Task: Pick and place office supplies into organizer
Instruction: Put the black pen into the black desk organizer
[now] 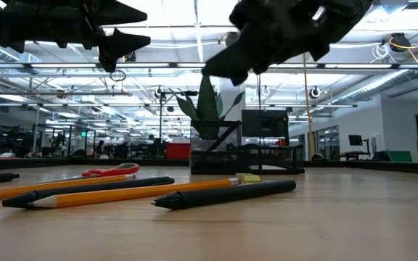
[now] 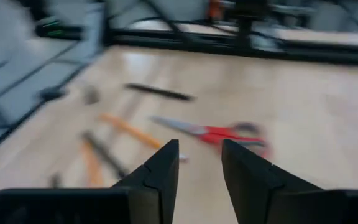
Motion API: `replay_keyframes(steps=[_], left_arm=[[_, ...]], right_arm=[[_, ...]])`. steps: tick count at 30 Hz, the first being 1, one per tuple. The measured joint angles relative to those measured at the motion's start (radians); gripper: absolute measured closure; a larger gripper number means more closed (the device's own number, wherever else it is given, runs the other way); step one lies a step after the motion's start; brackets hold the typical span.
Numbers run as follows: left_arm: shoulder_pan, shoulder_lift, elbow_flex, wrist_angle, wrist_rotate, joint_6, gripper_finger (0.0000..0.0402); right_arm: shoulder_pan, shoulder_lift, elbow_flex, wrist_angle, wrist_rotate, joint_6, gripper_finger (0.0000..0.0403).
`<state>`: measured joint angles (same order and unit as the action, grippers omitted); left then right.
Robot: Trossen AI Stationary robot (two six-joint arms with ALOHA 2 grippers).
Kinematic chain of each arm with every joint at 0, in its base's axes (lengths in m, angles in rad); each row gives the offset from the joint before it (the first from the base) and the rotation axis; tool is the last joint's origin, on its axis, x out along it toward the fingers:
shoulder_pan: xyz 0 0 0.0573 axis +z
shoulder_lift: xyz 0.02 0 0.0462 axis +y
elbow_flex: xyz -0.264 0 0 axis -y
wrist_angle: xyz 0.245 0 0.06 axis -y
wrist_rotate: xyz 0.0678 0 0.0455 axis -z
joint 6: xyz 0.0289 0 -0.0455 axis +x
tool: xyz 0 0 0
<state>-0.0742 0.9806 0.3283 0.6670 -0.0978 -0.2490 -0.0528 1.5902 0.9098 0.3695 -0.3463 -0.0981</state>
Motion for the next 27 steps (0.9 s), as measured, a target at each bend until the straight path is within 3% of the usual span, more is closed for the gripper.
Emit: replay_keyframes(steps=[6, 9, 14, 20, 27], left_arm=[[0.000, 0.000, 0.000, -0.006, 0.000, -0.041, 0.0160], [0.000, 0.000, 0.000, -0.006, 0.000, -0.042, 0.0160], [0.000, 0.000, 0.000, -0.005, 0.000, -0.048, 0.0160], [0.000, 0.000, 0.000, -0.012, 0.000, -0.069, 0.0160], [0.000, 0.000, 0.000, -0.014, -0.004, -0.075, 0.0160]], right_arm=[[0.155, 0.000, -0.092, 0.027, 0.001, -0.123, 0.0283], [0.217, 0.000, -0.169, 0.143, 0.007, -0.101, 0.0270], [0.315, 0.001, -0.331, 0.436, 0.170, -0.108, 0.0241], [0.360, 0.037, -0.461, 0.666, 0.314, -0.065, 0.0205], [0.369, 0.162, -0.440, 0.670, 0.335, -0.022, 0.0191]])
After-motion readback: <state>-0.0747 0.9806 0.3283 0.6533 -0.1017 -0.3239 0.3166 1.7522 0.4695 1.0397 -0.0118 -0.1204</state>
